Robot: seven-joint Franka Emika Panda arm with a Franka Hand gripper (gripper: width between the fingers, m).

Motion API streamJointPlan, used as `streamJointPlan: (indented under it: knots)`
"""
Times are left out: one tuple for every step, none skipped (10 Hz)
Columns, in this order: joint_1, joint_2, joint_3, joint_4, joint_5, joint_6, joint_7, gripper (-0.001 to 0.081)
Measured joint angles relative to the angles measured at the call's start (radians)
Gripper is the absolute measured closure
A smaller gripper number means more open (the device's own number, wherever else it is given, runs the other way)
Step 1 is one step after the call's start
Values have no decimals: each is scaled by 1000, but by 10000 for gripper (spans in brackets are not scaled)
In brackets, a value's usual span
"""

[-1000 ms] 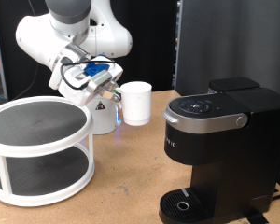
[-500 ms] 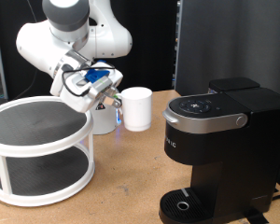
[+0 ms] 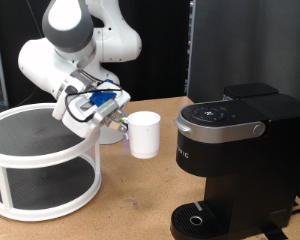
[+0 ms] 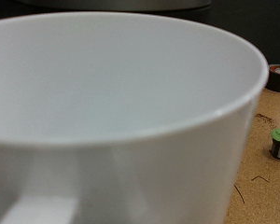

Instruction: Make a cup of coffee with the keurig machine

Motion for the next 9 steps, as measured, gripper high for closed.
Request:
streamJointPlan:
  knots:
    - [0,24,0,13,6,3,-18,742]
    - [0,47,0,27,6,9,-28,742]
    - [0,68,0,42,6,12,-32,742]
    - [0,91,0,55,6,17,-39,742]
    - [0,114,0,67,6,24,-47,742]
    - [0,137,0,77,11,27,-62,742]
    - [0,161,0,85,20,27,-84,742]
    - [0,184,0,91,27,27,-104,742]
    - [0,207,0,97,37,28,-126,742]
